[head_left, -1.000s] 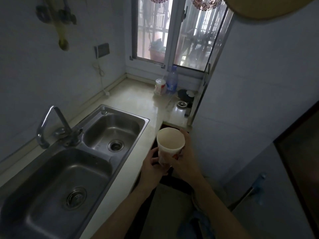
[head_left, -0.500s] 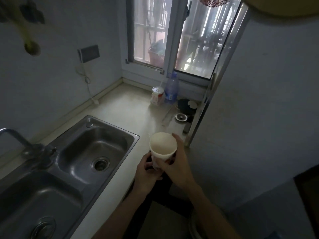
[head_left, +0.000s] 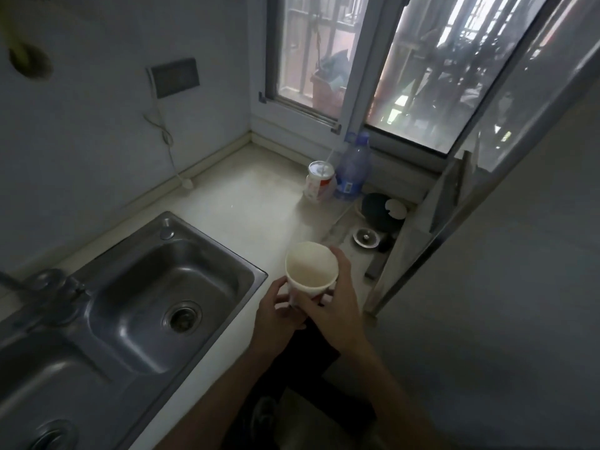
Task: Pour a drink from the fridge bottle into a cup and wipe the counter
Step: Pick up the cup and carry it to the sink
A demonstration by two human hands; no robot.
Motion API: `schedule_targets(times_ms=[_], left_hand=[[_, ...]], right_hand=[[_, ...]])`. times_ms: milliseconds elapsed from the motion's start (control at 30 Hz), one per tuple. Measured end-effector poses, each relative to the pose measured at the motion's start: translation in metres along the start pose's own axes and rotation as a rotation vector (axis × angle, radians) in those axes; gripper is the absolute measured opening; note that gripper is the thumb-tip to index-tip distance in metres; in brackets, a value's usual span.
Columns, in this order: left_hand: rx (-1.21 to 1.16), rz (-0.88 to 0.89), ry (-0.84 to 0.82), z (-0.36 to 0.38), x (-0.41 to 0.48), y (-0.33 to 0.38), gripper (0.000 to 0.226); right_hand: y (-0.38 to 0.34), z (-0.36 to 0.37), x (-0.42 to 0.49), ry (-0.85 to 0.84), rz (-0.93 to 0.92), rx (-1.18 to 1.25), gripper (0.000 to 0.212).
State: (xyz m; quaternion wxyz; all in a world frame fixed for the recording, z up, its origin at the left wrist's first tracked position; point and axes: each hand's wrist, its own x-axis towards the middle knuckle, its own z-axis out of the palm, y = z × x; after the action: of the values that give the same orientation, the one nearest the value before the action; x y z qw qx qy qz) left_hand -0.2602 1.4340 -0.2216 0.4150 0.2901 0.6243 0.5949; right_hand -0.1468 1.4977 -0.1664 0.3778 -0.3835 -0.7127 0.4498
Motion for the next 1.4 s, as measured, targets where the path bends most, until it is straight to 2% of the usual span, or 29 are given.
schedule_targets(times_ms=[233, 500, 600, 1000, 1400], left_hand=[[0.041, -0.022, 0.008, -0.004, 0.082, -0.009, 0.070], [-0.104, -0.231, 0.041, 0.006, 0.152, -0.016, 0.077], [0.011, -0.203, 0.041, 0.011, 0.169, -0.028, 0.064], [0.246, -0.198, 0.060, 0.018, 0.215, -0.066, 0.061], [0.438, -0.101, 0.076, 0.012, 0.229, -0.065, 0.050]], right_hand=[[0.037, 0.023, 0.068, 0.069, 0.006, 0.017, 0.089], [0.076, 0.040, 0.128, 0.080, 0.028, -0.013, 0.086], [0.096, 0.041, 0.143, 0.057, 0.049, -0.013, 0.085], [0.151, 0.050, 0.177, 0.027, 0.159, 0.043, 0.086], [0.165, 0.059, 0.184, -0.007, 0.216, 0.018, 0.092]])
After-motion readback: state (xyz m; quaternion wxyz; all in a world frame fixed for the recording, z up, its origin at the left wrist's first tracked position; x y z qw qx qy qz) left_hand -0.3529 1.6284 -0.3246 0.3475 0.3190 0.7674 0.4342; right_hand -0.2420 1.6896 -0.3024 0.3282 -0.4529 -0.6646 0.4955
